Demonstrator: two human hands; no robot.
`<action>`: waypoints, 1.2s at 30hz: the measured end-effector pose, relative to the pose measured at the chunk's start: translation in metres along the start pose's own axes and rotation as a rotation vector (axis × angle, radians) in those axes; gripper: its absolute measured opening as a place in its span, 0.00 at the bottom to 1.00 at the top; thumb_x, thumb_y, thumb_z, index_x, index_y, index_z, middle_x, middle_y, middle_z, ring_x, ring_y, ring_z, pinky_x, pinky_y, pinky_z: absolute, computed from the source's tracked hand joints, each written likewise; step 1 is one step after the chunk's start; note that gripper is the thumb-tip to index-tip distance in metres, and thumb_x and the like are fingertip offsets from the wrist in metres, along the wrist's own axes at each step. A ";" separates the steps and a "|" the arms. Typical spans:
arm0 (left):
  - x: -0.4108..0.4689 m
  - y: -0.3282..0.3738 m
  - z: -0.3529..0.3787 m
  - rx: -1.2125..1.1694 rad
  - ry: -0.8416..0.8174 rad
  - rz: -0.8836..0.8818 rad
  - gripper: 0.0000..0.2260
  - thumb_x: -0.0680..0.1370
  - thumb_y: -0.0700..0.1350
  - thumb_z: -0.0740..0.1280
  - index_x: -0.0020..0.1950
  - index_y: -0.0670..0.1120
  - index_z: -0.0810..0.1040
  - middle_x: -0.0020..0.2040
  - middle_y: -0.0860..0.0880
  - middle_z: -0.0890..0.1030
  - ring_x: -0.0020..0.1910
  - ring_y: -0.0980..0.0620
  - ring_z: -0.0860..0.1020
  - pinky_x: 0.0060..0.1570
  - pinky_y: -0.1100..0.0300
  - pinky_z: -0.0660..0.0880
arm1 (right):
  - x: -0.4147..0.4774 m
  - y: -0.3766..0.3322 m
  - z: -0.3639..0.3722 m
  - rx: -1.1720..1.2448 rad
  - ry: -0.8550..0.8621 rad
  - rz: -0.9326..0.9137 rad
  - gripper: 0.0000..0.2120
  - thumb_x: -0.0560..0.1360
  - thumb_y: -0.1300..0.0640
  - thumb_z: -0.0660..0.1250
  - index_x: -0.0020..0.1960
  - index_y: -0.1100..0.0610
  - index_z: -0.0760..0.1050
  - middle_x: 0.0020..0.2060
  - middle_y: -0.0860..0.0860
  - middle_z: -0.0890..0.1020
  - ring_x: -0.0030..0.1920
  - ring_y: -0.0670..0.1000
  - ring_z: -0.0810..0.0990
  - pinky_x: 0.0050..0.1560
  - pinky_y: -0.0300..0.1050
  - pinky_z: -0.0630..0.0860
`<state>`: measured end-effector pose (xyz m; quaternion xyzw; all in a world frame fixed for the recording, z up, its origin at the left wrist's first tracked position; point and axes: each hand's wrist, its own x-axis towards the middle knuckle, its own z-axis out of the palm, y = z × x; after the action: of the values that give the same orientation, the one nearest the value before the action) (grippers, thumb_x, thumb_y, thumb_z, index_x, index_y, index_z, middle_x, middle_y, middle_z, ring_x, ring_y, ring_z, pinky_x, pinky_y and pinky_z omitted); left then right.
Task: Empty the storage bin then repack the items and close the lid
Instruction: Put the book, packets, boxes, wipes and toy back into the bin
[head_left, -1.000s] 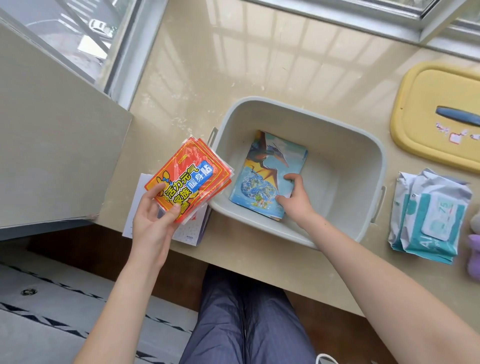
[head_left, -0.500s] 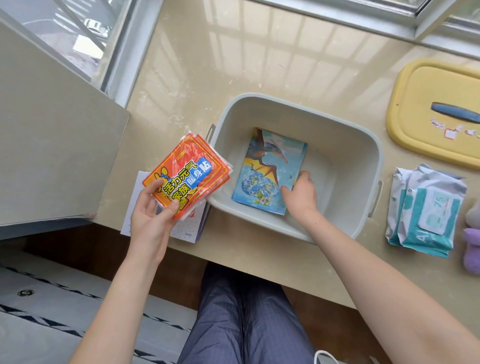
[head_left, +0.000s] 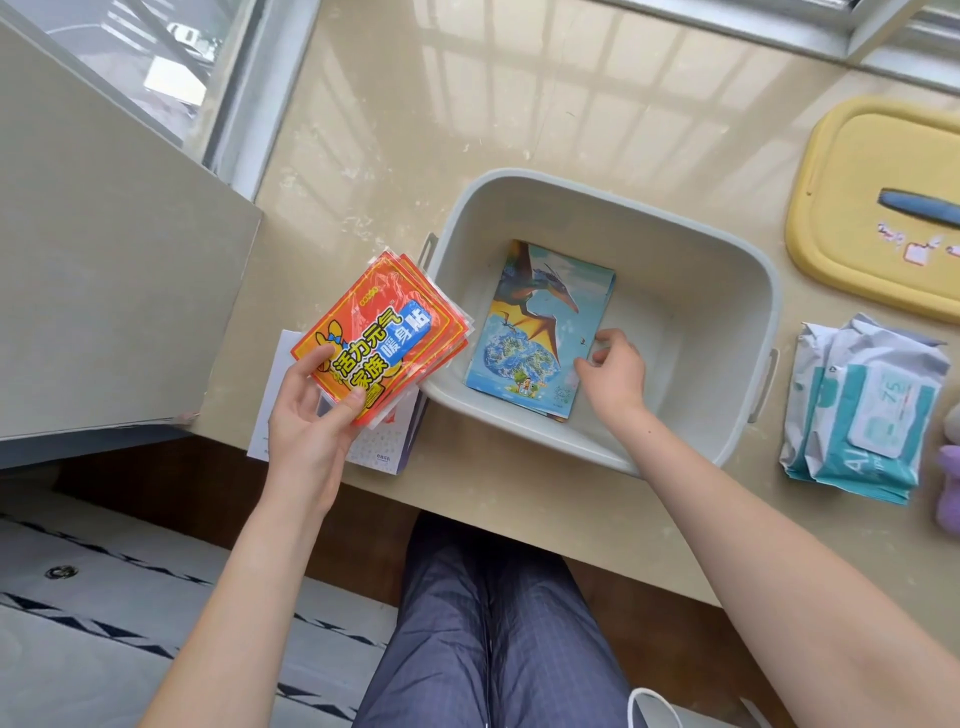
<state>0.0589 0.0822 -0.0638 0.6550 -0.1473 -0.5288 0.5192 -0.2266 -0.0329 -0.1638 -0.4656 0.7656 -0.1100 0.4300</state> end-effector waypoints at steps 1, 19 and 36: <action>0.000 0.000 0.000 0.001 0.001 -0.003 0.22 0.73 0.40 0.72 0.65 0.54 0.75 0.67 0.50 0.75 0.65 0.49 0.77 0.47 0.55 0.81 | 0.000 0.000 0.000 0.004 -0.008 0.000 0.19 0.74 0.63 0.68 0.64 0.61 0.71 0.51 0.57 0.77 0.45 0.52 0.74 0.41 0.39 0.64; -0.004 0.038 0.024 -0.028 -0.102 0.002 0.22 0.72 0.37 0.72 0.64 0.51 0.76 0.66 0.48 0.77 0.62 0.47 0.79 0.46 0.55 0.82 | -0.049 -0.010 -0.080 -0.121 0.286 -0.488 0.16 0.74 0.68 0.65 0.61 0.64 0.76 0.55 0.58 0.79 0.58 0.59 0.76 0.61 0.45 0.68; 0.065 -0.013 0.180 0.356 -0.617 -0.057 0.22 0.73 0.29 0.71 0.60 0.51 0.80 0.61 0.44 0.80 0.52 0.46 0.82 0.46 0.50 0.82 | -0.052 0.047 -0.104 0.145 0.508 -0.288 0.26 0.80 0.62 0.64 0.76 0.59 0.63 0.72 0.48 0.67 0.71 0.39 0.60 0.69 0.24 0.50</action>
<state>-0.0721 -0.0552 -0.0920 0.5485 -0.3687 -0.6821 0.3128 -0.3250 0.0104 -0.0985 -0.4950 0.7650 -0.3372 0.2367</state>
